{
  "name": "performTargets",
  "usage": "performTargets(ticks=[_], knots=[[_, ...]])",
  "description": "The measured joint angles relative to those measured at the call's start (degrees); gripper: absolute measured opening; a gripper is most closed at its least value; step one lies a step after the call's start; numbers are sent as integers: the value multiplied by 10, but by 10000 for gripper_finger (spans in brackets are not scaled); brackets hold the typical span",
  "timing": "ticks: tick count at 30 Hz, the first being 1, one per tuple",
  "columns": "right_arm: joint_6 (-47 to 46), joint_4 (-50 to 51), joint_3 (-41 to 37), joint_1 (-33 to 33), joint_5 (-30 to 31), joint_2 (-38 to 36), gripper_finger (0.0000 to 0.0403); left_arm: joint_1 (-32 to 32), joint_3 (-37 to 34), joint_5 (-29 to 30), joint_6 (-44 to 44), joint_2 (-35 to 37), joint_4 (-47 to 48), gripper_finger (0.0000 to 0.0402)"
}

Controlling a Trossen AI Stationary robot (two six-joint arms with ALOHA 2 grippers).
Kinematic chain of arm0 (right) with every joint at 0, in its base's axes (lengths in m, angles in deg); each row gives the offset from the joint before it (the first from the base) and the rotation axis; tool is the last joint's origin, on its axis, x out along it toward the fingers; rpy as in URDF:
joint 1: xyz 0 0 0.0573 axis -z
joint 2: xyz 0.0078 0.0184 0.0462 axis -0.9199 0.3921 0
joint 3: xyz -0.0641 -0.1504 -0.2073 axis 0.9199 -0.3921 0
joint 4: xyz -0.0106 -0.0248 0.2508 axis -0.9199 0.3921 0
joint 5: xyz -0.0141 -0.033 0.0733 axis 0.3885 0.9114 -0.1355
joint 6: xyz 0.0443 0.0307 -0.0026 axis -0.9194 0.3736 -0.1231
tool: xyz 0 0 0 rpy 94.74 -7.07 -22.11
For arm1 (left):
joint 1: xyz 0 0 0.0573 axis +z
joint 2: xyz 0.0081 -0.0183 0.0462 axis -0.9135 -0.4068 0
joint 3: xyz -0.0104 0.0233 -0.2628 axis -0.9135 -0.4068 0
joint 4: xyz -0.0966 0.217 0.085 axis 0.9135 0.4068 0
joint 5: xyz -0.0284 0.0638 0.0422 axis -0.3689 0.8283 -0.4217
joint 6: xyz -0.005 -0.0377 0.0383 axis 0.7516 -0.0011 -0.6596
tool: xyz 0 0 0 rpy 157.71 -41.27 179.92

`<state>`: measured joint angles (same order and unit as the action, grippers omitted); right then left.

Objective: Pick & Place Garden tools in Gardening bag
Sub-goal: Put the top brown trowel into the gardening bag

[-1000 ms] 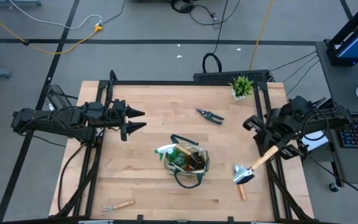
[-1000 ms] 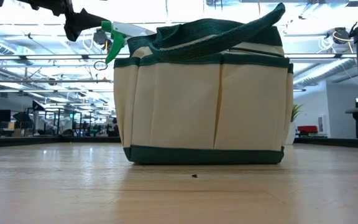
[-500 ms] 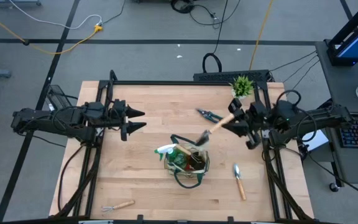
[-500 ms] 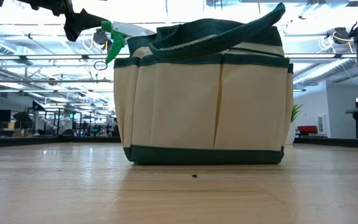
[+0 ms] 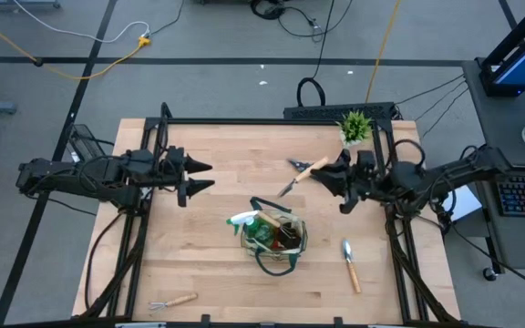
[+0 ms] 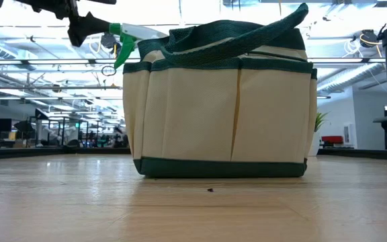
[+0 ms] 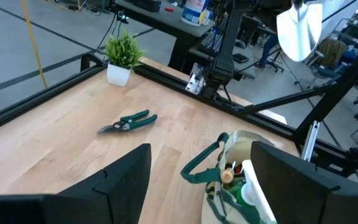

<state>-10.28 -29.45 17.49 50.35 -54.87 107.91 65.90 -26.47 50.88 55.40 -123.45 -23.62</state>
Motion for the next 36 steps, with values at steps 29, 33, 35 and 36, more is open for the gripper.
performTargets(ticks=[29, 33, 35, 36], knots=[[-10, 398, 198, -67, -26, 218, 58, 0, 0, 0, -5, 0, 39, 280], [-39, 428, 198, -62, -46, 229, 58, 0, 0, 0, -5, 0, 39, 280], [-52, 444, 198, -58, -58, 234, 58, 0, 0, 0, -5, 0, 39, 280], [-57, 453, 198, -56, -58, 234, 58, 0, 0, 0, -5, 0, 39, 280]])
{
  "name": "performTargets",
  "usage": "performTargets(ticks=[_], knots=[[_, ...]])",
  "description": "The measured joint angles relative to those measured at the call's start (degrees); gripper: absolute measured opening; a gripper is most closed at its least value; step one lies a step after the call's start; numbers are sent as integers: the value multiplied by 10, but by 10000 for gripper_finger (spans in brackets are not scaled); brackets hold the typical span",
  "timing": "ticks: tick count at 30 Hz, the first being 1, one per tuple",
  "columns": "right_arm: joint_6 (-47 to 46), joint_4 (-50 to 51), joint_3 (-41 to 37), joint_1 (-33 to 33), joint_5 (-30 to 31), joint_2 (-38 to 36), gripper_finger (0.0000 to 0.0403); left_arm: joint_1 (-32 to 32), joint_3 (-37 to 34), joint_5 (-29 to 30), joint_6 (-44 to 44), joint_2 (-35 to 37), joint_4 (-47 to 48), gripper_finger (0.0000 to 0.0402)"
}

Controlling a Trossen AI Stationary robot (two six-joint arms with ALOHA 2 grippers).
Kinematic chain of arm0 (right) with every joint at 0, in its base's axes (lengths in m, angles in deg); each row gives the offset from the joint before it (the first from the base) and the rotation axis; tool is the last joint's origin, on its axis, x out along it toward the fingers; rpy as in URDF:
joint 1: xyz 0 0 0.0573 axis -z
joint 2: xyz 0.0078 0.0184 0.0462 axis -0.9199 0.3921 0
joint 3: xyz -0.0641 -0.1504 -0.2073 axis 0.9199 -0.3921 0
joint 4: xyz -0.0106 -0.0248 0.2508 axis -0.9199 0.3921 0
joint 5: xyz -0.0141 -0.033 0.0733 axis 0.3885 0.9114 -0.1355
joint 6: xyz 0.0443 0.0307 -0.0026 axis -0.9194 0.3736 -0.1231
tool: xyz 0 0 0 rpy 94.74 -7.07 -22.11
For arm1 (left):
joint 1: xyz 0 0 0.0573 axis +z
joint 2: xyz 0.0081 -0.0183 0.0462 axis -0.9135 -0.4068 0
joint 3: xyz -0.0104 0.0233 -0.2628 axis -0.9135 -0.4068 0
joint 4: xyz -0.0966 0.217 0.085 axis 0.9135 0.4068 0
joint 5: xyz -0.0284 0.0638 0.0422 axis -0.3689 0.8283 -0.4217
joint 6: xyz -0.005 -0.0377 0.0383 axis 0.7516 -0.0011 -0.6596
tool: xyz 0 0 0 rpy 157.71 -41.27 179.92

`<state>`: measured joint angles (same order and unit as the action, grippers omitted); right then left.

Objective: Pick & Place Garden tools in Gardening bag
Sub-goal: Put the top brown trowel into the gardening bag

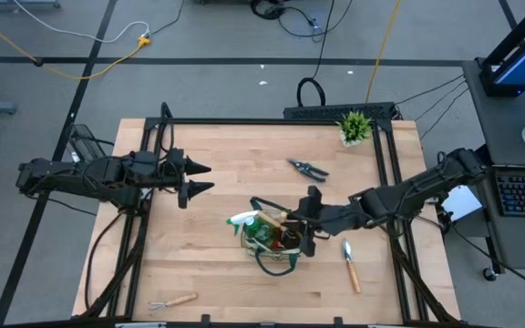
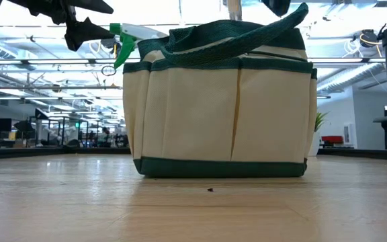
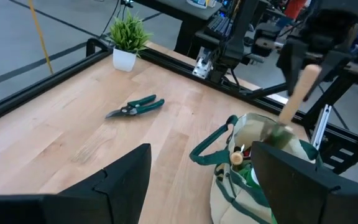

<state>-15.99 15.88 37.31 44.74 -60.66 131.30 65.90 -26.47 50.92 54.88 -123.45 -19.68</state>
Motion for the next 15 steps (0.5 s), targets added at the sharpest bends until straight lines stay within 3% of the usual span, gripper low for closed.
performTargets(ticks=[15], knots=[[-10, 81, 0, 16, -62, -1, 58, 0, 0, 0, 0, 0, 0, 280]])
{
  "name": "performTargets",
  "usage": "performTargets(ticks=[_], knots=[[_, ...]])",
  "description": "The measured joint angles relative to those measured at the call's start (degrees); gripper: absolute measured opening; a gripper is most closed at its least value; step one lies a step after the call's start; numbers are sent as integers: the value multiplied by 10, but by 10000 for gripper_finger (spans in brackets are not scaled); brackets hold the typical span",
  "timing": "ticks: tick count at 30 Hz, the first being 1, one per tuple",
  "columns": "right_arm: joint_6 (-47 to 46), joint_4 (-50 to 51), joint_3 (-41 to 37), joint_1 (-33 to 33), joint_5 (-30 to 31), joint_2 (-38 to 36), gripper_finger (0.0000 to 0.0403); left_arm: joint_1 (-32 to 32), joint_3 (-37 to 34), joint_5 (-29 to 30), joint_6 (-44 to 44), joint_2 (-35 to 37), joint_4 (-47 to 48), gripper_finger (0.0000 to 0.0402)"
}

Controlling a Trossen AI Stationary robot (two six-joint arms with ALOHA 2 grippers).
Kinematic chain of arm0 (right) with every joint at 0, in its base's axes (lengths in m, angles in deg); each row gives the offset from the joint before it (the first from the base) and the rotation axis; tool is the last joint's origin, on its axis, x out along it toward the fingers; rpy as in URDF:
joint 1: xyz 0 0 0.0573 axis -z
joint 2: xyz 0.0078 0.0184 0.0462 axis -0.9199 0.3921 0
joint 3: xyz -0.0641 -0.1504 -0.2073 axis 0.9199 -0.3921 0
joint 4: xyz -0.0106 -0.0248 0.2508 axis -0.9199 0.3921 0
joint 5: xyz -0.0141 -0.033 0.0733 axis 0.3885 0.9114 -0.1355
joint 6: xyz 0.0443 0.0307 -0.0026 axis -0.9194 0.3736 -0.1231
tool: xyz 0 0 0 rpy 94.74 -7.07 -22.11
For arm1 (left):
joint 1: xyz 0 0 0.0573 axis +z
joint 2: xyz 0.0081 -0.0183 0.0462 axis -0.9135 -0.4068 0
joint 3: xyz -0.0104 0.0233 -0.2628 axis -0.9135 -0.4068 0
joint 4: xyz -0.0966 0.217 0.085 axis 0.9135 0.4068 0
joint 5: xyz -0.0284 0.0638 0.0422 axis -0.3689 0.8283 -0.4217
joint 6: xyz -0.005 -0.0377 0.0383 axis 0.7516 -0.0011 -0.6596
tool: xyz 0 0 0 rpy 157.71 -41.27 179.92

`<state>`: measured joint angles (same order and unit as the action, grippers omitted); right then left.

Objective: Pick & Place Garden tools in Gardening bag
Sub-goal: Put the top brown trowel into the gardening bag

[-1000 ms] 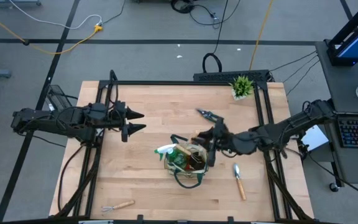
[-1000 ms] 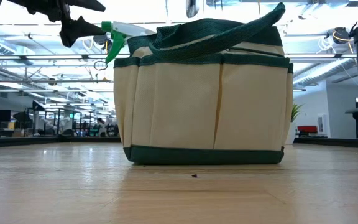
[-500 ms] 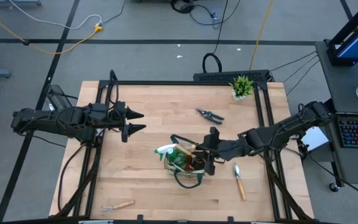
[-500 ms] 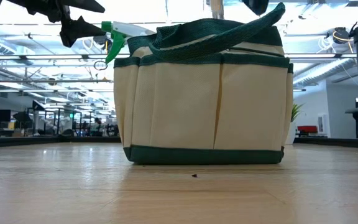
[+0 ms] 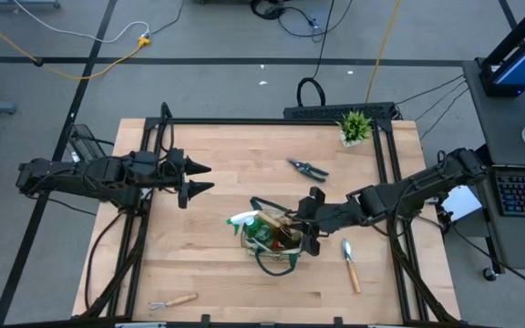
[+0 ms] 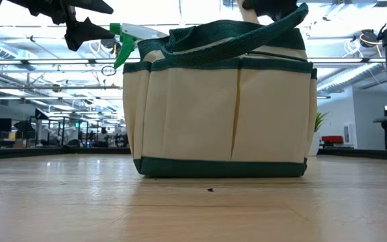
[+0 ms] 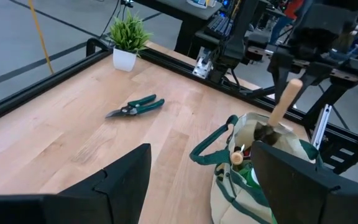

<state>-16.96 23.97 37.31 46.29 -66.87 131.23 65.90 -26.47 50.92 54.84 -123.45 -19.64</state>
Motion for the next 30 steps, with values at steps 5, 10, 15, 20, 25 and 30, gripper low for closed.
performTargets(ticks=[5, 10, 15, 20, 25, 30], knots=[[1, 27, 0, -1, -1, 0, 58, 0, 0, 0, -1, 0, 0, 280], [18, 29, -1, -1, -14, 17, 58, 0, 0, 0, -1, 0, 0, 280], [36, 27, -1, 4, -42, 50, 58, 0, 0, 0, -1, 0, 0, 280], [54, 22, 0, 10, -52, 79, 59, 0, 0, 0, -1, 0, 0, 280], [53, 23, 0, 23, -76, 95, 70, 0, 0, 0, 0, 0, 0, 280], [61, 11, -1, 31, -104, 96, 69, 0, 0, 0, 0, 0, 0, 280]])
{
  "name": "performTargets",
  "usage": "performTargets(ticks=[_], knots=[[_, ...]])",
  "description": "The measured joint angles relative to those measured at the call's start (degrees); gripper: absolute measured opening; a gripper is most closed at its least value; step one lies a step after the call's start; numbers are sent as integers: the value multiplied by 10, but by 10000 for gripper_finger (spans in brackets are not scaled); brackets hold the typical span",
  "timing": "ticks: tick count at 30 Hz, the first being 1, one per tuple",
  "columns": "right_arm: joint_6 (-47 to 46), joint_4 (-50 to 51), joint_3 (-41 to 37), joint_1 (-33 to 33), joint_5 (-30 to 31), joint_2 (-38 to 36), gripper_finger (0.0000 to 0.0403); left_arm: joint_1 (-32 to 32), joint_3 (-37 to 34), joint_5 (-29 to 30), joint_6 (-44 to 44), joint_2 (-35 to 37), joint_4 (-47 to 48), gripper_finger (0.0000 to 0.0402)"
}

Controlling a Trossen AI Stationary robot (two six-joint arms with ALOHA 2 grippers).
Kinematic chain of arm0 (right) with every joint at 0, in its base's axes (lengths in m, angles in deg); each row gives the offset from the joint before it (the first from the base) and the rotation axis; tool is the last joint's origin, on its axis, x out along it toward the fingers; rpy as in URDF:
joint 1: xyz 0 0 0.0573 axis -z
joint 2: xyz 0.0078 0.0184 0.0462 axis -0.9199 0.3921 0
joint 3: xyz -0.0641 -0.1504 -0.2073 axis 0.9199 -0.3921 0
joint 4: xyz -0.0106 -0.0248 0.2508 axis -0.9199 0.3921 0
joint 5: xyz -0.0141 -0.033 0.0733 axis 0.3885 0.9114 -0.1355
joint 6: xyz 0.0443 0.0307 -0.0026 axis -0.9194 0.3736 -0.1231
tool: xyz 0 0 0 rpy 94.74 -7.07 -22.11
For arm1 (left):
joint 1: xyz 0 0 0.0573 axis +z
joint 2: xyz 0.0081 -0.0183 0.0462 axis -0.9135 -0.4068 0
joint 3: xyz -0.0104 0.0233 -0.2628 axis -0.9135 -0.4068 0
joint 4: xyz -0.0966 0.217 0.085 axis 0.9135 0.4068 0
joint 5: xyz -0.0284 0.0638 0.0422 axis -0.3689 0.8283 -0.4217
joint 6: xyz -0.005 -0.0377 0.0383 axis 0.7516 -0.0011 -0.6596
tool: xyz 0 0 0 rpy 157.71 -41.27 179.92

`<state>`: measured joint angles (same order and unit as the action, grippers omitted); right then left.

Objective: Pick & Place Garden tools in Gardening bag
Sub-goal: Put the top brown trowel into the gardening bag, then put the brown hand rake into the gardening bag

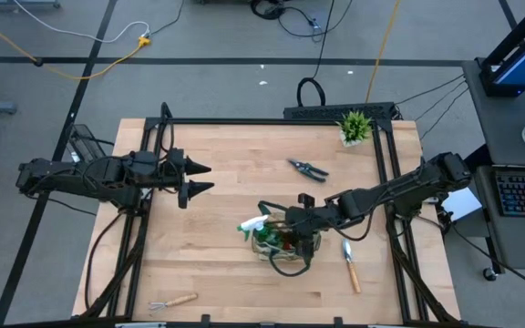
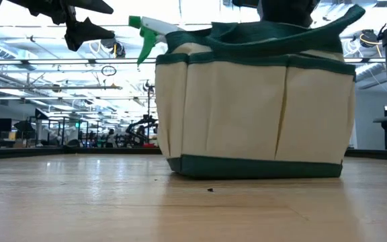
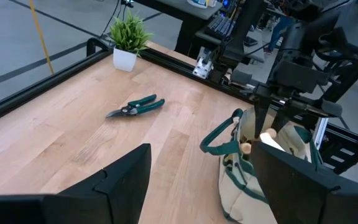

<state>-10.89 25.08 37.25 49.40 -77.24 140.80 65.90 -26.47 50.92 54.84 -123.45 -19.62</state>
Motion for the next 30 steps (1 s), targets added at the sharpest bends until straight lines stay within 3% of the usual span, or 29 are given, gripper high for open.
performTargets(ticks=[18, 24, 30], knots=[[10, -53, 0, 0, 2, -5, 177, 0, 0, 0, -1, 0, 0, 280], [22, -78, 0, 0, 9, -26, 176, 0, 0, 0, -1, 0, 0, 280], [41, -113, -1, -6, 64, -77, 161, -1, 0, -2, 3, 0, 3, 280]])
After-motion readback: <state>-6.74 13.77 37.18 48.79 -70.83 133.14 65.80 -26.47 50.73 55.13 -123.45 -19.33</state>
